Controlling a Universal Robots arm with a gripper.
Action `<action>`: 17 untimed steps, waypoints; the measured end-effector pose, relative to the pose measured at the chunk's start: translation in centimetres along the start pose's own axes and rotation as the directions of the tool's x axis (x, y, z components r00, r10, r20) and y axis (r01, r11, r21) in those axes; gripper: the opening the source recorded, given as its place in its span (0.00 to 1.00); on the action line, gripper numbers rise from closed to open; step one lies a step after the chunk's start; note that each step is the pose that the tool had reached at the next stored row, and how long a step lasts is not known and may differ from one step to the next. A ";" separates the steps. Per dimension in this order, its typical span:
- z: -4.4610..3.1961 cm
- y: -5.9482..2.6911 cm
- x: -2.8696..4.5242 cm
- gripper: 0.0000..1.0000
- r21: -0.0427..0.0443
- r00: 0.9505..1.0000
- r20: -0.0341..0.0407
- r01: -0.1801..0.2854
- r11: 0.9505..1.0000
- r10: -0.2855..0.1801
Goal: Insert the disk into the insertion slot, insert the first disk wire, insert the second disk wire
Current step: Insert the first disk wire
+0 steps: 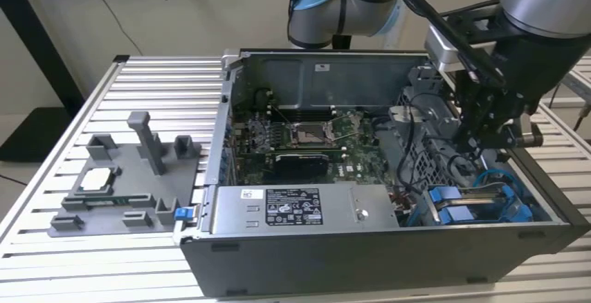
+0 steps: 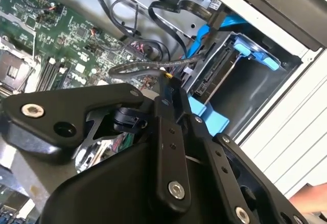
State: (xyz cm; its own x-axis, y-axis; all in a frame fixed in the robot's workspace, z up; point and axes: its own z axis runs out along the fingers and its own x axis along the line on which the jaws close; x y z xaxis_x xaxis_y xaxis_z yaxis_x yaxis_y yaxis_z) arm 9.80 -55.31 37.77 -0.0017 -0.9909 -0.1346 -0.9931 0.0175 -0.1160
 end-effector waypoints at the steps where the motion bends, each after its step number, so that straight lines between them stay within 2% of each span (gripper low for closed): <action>1: 0.03 -0.01 0.06 0.00 0.000 1.000 -0.004 0.000 1.000 0.000; 7: 0.15 -0.37 0.55 0.00 0.000 1.000 -0.019 0.002 1.000 -0.002; 13: 0.34 -1.39 0.96 0.00 0.000 0.999 -0.032 0.003 1.000 -0.003; 17: 0.58 -1.89 1.08 0.00 0.000 0.999 -0.035 0.000 1.000 0.000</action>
State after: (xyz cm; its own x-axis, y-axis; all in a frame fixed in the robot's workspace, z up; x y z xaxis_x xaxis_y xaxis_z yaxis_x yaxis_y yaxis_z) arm 11.74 -56.33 37.28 -0.0054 -0.9950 -0.0999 -0.9931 0.0170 -0.1159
